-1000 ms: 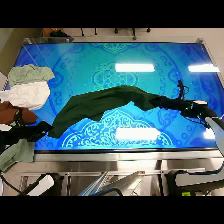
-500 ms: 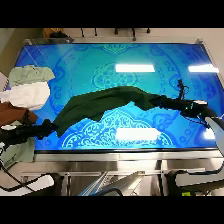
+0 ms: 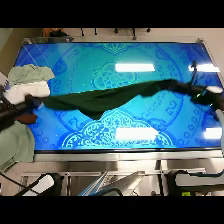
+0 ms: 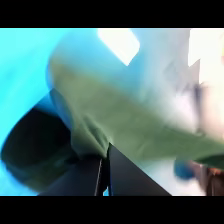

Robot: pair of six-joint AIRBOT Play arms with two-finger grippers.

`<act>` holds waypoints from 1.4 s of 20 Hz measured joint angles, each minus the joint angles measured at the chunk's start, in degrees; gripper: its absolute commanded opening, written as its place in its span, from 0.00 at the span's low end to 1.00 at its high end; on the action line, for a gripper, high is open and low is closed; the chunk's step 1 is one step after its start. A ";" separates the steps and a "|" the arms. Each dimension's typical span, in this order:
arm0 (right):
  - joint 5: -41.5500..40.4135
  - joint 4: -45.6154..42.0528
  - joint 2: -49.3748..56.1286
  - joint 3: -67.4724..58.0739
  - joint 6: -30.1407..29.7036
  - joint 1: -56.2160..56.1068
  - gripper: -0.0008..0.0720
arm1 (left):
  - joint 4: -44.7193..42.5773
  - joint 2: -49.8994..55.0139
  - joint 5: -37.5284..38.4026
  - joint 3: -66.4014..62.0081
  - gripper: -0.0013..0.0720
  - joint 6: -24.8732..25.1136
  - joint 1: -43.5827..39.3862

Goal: Fold the shirts.

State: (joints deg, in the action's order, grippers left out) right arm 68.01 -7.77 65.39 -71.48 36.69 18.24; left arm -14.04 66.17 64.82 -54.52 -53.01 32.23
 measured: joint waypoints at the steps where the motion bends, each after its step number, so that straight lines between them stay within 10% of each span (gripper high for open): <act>1: 1.03 0.31 -0.96 -6.91 1.42 0.87 0.04 | 2.32 -2.58 0.68 -6.97 0.04 -0.72 0.31; 11: 3.28 -11.04 -16.85 -46.42 6.43 7.45 0.04 | -1.03 -12.94 2.99 -63.87 0.04 -9.70 12.13; 19: 11.45 -12.98 -12.83 -22.91 8.52 2.95 0.04 | -9.42 -14.21 8.09 -29.75 0.04 -8.76 1.73; 23: 6.93 -15.32 -5.40 -2.58 5.68 -3.58 0.10 | -18.34 -5.77 -3.13 -7.10 0.05 -6.40 -13.35; 25: 0.46 -16.98 -0.11 4.35 4.83 -4.94 0.58 | -20.59 0.46 -11.26 -0.94 0.95 -5.60 -18.12; 28: -2.97 -18.08 5.68 6.99 4.44 -3.65 0.63 | -22.47 9.01 -15.89 0.22 0.95 -5.16 -20.55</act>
State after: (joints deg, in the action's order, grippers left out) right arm 65.04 -25.85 71.07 -64.49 41.12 14.59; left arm -36.51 75.18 48.93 -54.30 -58.17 11.68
